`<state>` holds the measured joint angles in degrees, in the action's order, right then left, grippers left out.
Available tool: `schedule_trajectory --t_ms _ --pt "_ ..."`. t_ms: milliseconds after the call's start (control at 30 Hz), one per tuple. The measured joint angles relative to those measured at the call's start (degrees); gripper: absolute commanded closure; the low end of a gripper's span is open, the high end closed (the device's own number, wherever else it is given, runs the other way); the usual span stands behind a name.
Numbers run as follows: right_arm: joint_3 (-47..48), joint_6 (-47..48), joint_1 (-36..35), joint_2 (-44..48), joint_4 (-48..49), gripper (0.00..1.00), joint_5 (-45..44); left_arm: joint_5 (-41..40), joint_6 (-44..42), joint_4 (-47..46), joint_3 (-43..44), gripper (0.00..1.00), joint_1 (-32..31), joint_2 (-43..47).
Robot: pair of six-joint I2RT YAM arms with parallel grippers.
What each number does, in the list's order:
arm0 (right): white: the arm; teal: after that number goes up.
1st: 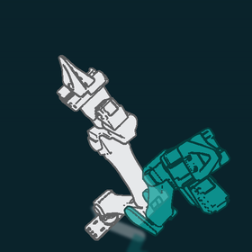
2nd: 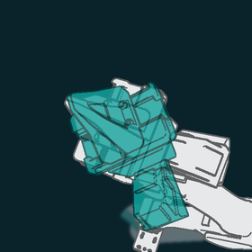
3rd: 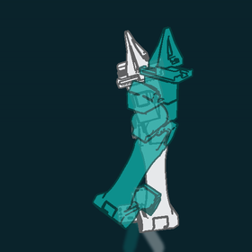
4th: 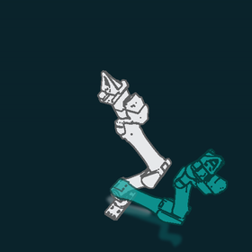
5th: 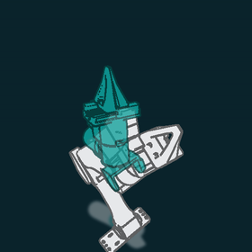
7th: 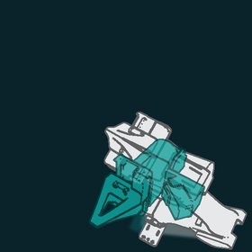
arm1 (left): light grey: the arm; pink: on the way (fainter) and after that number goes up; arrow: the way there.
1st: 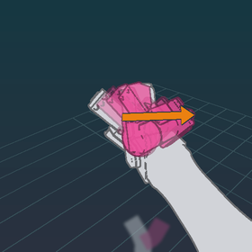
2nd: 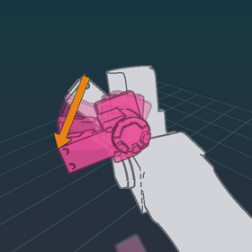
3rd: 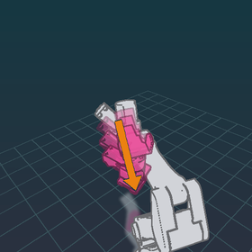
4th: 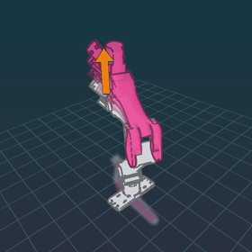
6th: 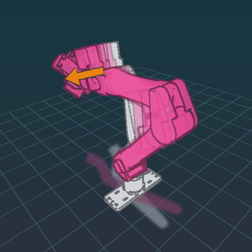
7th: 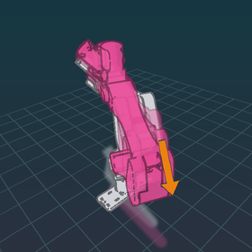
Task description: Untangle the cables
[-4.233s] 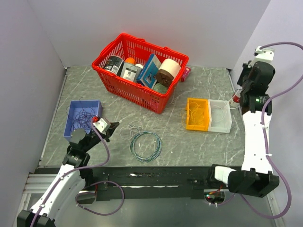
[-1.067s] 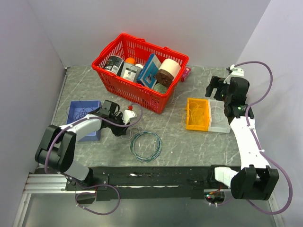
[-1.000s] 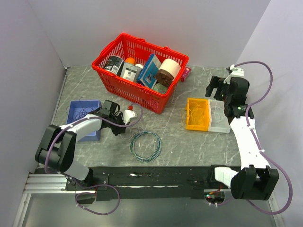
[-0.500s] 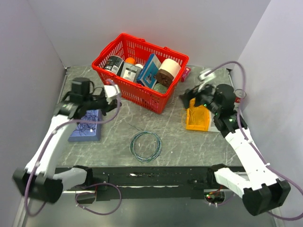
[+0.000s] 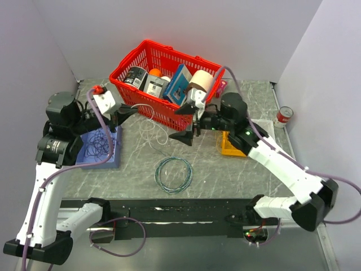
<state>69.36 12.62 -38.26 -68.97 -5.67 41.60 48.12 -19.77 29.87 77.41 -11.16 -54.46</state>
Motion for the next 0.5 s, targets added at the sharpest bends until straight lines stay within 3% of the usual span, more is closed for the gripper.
schedule_trajectory --t_ms 200,467,500 --pt "1.14 -4.52 -1.4 -6.16 5.6 0.0 4.35 1.4 7.28 -5.84 0.37 0.99 0.0 1.11" --pt "8.66 -10.78 -6.34 -13.16 11.17 0.0 1.53 3.13 14.05 -12.44 0.37 0.99 0.0 1.33" --pt "10.38 -11.76 -6.56 -14.32 11.78 0.04 0.7 3.17 14.58 -12.94 0.35 0.99 0.0 1.33"
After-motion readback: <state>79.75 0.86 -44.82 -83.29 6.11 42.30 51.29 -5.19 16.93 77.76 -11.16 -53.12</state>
